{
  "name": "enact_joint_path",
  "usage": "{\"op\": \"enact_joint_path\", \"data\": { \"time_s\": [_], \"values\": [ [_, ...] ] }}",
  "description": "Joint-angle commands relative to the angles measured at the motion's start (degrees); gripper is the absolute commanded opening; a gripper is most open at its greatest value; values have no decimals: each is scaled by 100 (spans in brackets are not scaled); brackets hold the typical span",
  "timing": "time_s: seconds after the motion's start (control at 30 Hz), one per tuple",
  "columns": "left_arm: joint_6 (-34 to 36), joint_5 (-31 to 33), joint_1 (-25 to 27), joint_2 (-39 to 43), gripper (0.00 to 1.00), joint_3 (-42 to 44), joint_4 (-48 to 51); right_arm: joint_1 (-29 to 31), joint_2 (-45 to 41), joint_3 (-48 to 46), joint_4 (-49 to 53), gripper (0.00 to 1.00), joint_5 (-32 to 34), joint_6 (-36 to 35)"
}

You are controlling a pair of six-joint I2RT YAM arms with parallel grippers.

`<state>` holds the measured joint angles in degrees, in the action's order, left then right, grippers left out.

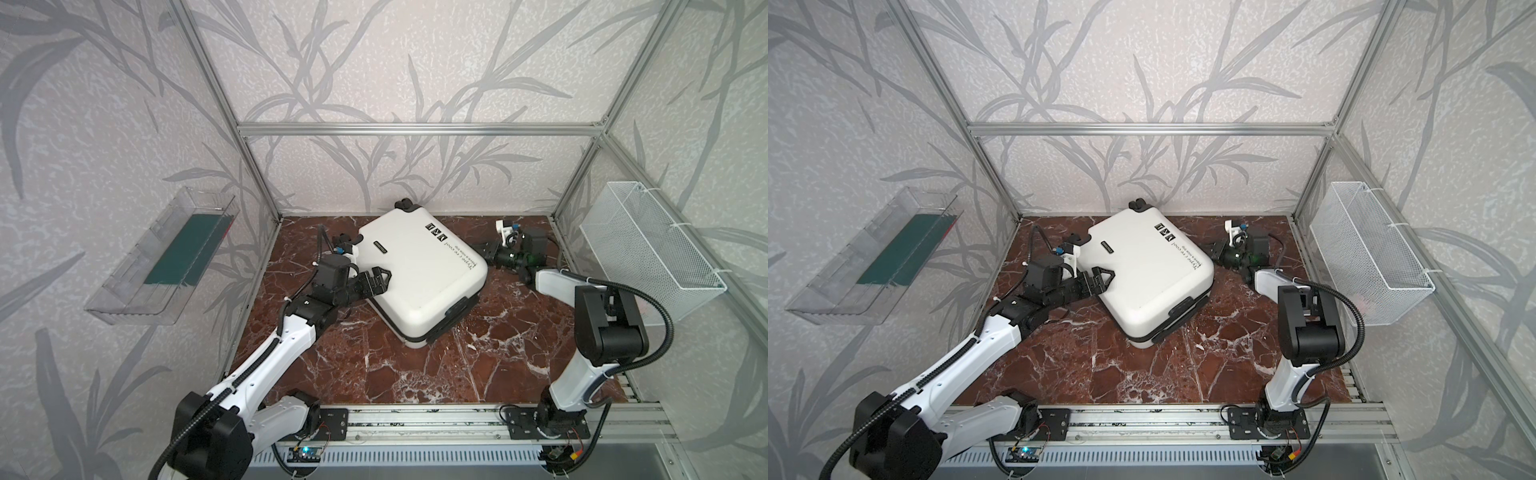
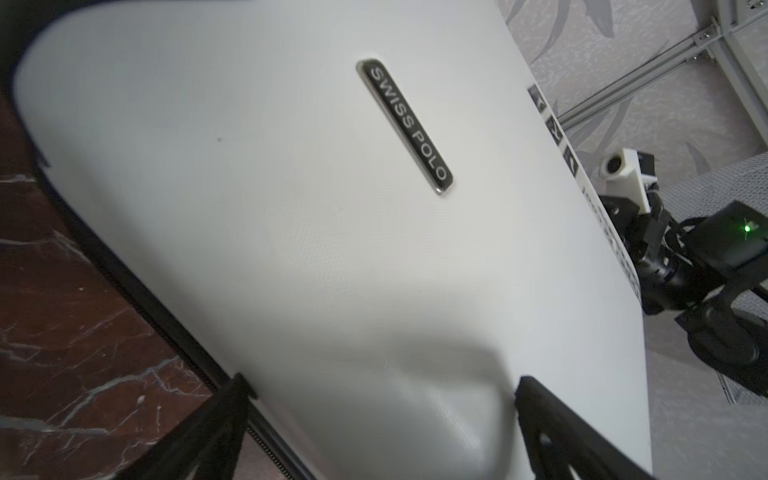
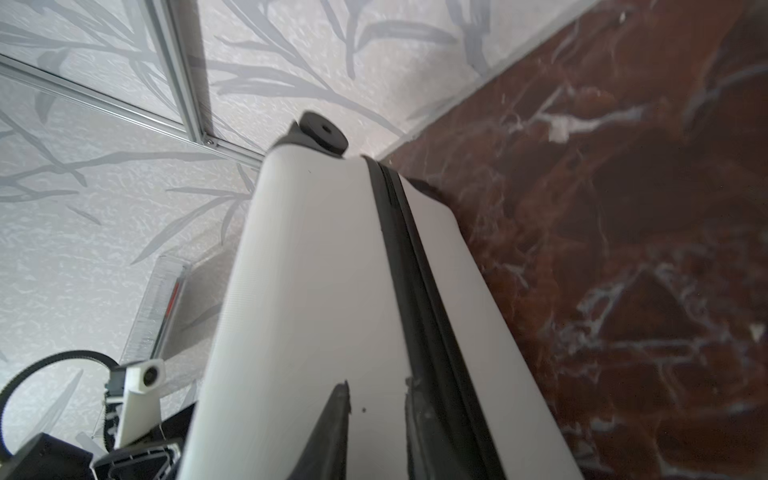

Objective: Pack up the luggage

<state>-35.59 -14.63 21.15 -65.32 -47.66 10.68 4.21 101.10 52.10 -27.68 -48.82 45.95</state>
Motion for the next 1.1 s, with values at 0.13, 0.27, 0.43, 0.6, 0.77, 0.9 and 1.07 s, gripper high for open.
{"op": "enact_joint_path", "data": {
  "time_s": [0.13,0.27,0.43,0.6,0.77,0.9,1.07],
  "values": [
    [474,-478,81,-877,99,-698,-268,748,-537,-1314,-385,24,96,-20],
    [477,-649,78,-1410,99,-1119,-403,709,-844,-1477,2,25,370,-283],
    [604,-677,60,-1933,99,-1719,-383,438,-1269,-1457,696,35,699,-581],
    [748,-760,-22,-2379,99,-2419,-115,7,-1946,-1515,1533,57,1229,-803],
    [743,-903,-286,-2600,99,-2745,63,-332,-2799,-1723,2055,61,1431,-907],
    [694,-961,-544,-2361,99,-2563,64,-333,-3556,-1935,2448,61,1383,-1149],
    [608,-946,-716,-1638,99,-1857,-42,-153,-4556,-2384,2839,61,1172,-1238]
  ]
}}
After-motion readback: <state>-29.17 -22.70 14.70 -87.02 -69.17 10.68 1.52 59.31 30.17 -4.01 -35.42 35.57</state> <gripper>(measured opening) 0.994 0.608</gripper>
